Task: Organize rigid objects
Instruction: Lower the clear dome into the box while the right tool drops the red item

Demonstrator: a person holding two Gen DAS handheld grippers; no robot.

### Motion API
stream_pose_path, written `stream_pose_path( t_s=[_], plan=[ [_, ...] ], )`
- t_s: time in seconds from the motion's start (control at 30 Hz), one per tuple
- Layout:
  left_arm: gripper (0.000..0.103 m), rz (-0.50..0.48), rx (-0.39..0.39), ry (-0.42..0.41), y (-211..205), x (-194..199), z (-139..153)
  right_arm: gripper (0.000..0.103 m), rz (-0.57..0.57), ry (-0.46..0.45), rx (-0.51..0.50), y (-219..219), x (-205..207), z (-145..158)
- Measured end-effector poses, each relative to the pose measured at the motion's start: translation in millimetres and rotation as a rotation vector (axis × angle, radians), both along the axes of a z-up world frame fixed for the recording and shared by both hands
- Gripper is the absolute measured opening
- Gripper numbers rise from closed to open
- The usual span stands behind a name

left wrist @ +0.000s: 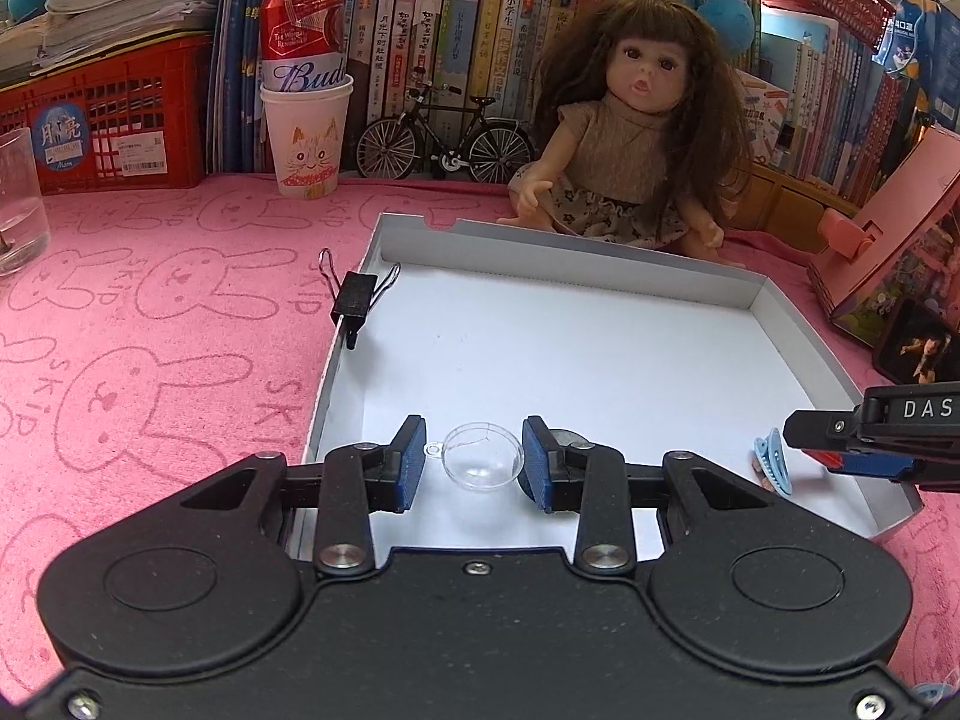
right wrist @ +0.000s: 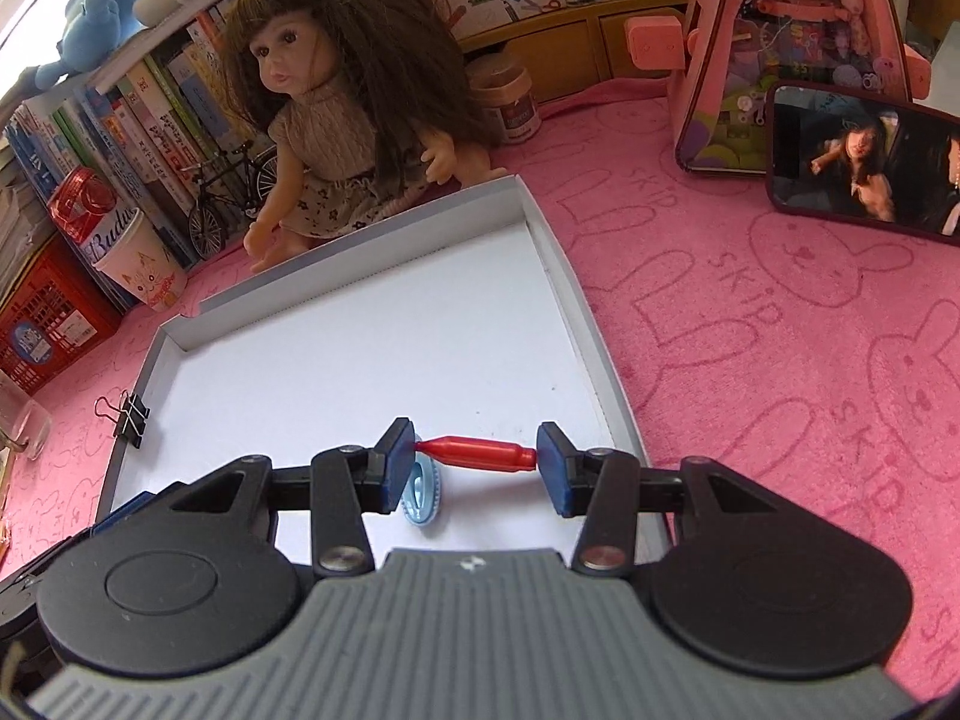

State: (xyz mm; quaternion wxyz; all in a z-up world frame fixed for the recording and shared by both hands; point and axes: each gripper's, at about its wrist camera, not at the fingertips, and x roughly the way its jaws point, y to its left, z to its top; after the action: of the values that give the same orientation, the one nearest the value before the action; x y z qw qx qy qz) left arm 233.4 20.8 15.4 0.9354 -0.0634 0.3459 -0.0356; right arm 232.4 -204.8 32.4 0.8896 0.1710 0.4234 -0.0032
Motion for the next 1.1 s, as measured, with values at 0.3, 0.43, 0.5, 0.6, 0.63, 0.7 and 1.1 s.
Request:
stream_pose_path(
  t_s=[0.3,0.43,0.5,0.6,0.63,0.7,1.1],
  plan=[
    [0.051,-0.012,0.004,-0.02,-4.1,-2.5,1.8,0.055,0.006,-0.019,0.015,-1.5,-2.7,0.8],
    [0.066,-0.021,0.007,-0.046,-4.1,-8.5,8.1,0.067,0.02,-0.057,0.015,-2.3,-8.7,5.5],
    [0.075,-0.028,0.017,-0.066,-5.1,-13.2,11.8,0.07,0.032,-0.081,0.007,-1.6,-13.3,8.9],
    [0.08,-0.034,0.024,-0.085,-5.9,-20.2,17.0,0.077,0.057,-0.129,-0.009,0.6,-21.9,14.3],
    [0.081,-0.037,0.024,-0.088,-6.1,-22.7,18.3,0.079,0.066,-0.144,-0.017,1.3,-25.2,15.9],
    [0.083,-0.048,0.025,-0.096,-6.6,-28.6,20.8,0.083,0.085,-0.176,-0.037,3.1,-32.7,19.3],
    [0.088,-0.099,0.003,-0.167,-0.3,-78.2,33.6,0.094,0.17,-0.331,-0.125,5.2,-78.1,35.3]
  ],
)
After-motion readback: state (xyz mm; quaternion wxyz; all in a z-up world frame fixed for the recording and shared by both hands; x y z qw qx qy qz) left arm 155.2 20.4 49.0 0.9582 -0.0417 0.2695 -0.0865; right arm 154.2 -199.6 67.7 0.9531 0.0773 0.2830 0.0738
